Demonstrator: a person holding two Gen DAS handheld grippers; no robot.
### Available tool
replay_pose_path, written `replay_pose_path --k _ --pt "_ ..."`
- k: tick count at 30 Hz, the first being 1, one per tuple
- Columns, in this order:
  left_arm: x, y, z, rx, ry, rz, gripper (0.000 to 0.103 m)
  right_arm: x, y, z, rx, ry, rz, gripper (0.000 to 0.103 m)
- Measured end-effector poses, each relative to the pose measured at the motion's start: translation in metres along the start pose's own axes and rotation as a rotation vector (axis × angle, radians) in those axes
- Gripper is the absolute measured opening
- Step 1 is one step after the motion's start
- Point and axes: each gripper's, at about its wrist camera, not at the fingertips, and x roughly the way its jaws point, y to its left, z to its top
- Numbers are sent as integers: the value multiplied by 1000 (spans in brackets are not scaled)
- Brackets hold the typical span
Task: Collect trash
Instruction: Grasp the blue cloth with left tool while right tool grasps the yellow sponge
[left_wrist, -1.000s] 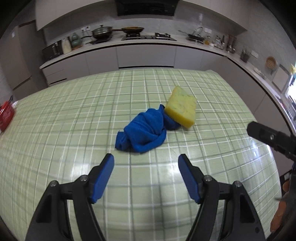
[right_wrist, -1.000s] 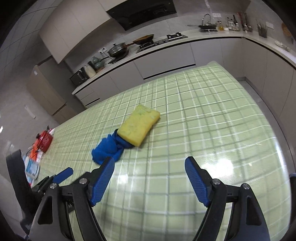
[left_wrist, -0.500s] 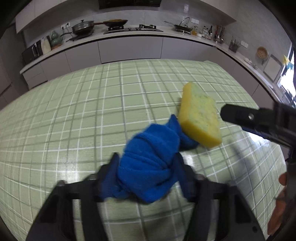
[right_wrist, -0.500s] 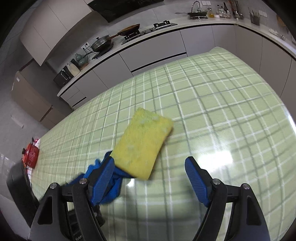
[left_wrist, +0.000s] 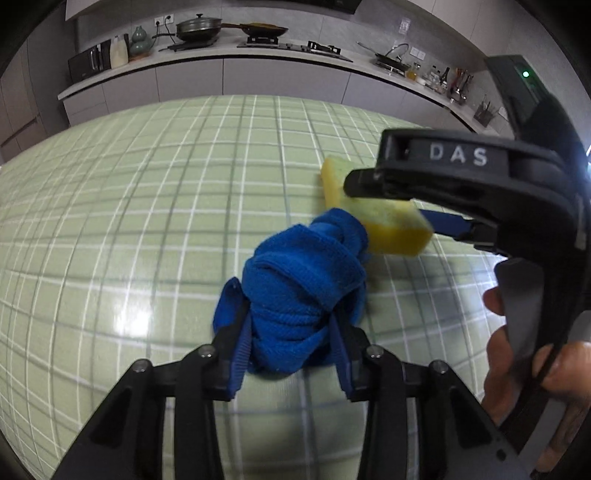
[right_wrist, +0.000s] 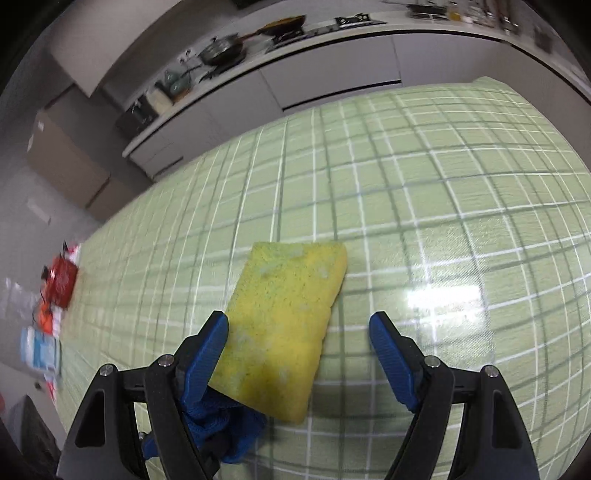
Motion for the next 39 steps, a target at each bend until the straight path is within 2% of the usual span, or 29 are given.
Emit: replay_pose_path --k 4,7,11,15,19,20,23,26,33,36,39 --pt "-9 3 -13 -8 7 3 41 -2 6 -9 -88 8 -41 80" --pt "-15 10 -17 -30 3 32 41 -8 9 -23 -176 -9 -129 80" --pt "-24 30 -27 -62 -1 73 38 -21 -6 -32 -188 -33 -172 80" --pt "-33 51 -37 -109 -7 97 38 -35 -24 -41 -189 -38 -180 80" --pt "-36 52 -38 -121 0 103 38 -50 -40 -45 -178 -57 -210 80" --pt "-37 51 -38 -118 2 101 38 -55 -46 -45 -156 -57 -208 81" --pt "-36 41 -36 -105 6 82 38 -73 -67 -53 -51 -68 -107 82" --pt "-34 33 -32 -83 10 76 38 -73 -58 -52 -10 -73 -37 83" --pt "-31 30 -29 -86 12 54 38 -36 -13 -53 -42 -3 -18 83" --pt "-31 29 -29 -88 13 55 38 -31 3 -58 -95 -6 -75 83" --pt "-32 30 -32 -83 13 60 38 -33 2 -66 -123 -9 -84 69"
